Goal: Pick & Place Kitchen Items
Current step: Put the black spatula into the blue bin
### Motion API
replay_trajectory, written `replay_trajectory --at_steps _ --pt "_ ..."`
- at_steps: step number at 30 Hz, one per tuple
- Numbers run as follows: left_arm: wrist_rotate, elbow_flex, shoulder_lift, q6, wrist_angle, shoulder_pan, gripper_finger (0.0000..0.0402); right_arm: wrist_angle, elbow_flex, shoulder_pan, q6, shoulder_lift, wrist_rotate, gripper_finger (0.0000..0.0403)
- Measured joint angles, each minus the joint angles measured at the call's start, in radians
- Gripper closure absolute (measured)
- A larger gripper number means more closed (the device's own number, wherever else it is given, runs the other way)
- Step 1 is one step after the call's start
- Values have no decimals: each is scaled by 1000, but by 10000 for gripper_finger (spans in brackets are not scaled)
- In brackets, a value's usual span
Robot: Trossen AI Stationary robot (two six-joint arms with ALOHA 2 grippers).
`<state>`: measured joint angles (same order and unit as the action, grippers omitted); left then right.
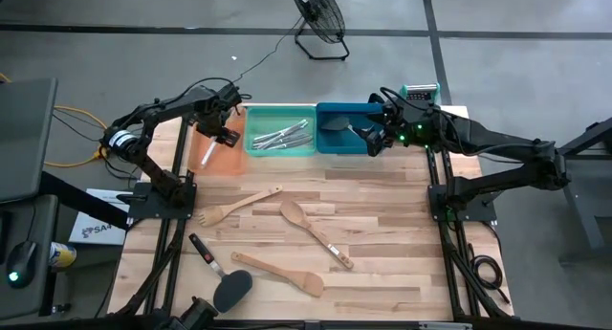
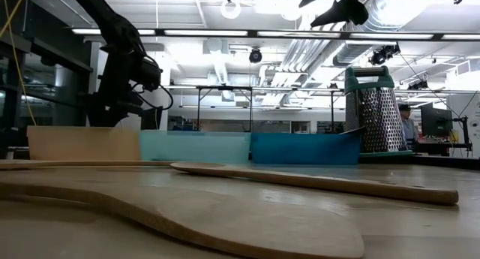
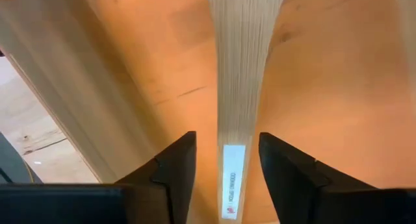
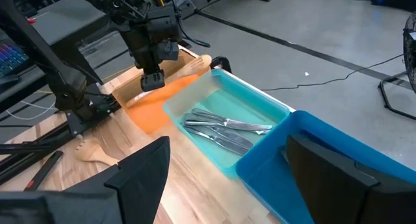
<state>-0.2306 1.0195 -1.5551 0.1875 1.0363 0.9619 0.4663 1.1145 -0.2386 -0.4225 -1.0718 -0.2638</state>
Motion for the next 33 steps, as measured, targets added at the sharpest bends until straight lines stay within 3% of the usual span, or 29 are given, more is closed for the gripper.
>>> replay_trajectory --at_steps 13,21,26,33 --pt "58 6 42 -5 12 0 225 18 0 0 -3 0 1 103" --pt "283 45 167 -132 27 -17 225 79 0 0 -20 0 3 103" --pt "331 47 241 -121 90 -101 224 82 0 0 -20 0 4 103" --pt "330 47 278 9 147 -320 224 84 0 0 -19 0 5 103"
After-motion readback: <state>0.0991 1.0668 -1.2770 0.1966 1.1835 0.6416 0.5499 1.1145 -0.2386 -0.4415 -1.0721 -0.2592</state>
